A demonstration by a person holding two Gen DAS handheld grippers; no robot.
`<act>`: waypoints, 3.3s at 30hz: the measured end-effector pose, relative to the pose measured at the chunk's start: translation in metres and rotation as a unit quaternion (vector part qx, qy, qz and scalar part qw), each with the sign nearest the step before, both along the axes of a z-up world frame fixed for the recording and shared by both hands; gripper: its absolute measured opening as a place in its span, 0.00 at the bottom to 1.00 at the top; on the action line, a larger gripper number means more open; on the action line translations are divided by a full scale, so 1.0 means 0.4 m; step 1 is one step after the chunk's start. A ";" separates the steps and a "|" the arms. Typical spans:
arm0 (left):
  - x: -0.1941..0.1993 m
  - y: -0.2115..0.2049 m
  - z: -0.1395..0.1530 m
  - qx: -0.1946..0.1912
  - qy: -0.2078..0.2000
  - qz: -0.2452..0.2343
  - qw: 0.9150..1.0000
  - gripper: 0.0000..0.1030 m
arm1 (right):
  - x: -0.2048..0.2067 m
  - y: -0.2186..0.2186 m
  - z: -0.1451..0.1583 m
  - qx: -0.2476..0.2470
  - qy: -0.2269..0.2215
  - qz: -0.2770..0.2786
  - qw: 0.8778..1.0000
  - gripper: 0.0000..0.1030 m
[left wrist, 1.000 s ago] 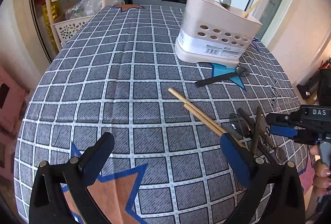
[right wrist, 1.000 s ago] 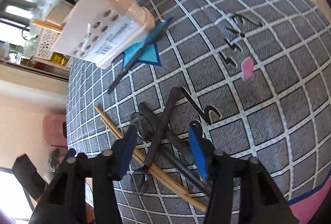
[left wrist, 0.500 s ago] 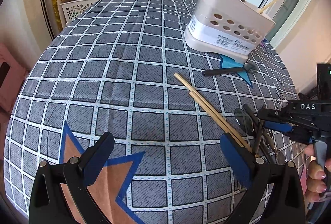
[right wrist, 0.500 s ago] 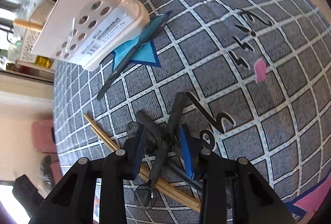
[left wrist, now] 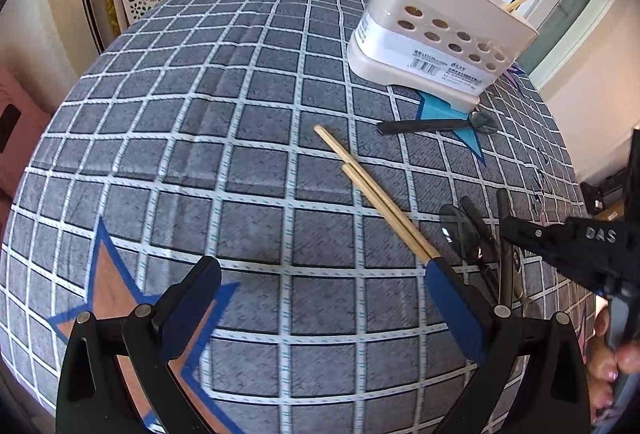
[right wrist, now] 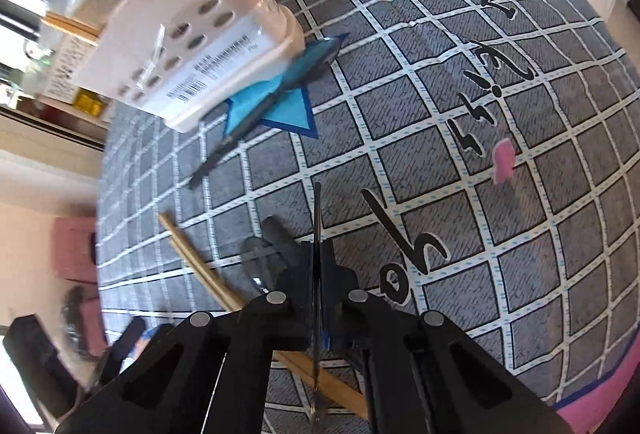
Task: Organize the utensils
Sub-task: 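Grasp a thin metal utensil with the right tool while the left tool reaches for a spoon, then grasp a dark-handled spoon by its handle with the left tool, then carry the spoon and metal utensil over the holder with both tools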
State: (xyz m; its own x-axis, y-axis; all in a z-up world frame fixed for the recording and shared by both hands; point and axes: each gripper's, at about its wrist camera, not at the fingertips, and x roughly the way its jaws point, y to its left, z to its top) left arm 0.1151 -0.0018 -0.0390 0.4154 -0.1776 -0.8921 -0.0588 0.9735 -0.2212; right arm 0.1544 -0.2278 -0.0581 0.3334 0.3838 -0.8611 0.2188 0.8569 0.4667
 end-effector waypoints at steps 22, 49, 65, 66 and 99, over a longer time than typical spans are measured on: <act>0.142 -0.217 0.035 0.142 -0.082 -0.219 0.962 1.00 | -0.099 -0.156 0.090 0.048 -0.102 0.000 0.994 0.03; 0.106 -0.245 0.070 0.087 -0.064 -0.305 0.946 0.43 | -0.109 -0.178 0.085 0.081 -0.129 0.004 0.988 0.03; 0.236 -0.308 0.004 0.129 -0.028 -0.279 0.951 0.98 | -0.120 -0.197 0.097 0.083 -0.141 -0.005 0.986 0.03; 0.246 -0.309 -0.003 0.127 -0.020 -0.279 0.952 0.94 | -0.122 -0.199 0.099 0.081 -0.143 -0.005 0.986 0.03; 0.124 -0.062 0.390 -0.037 -0.253 -0.138 0.957 0.42 | -0.030 -0.100 0.362 0.000 -0.260 0.038 0.965 0.03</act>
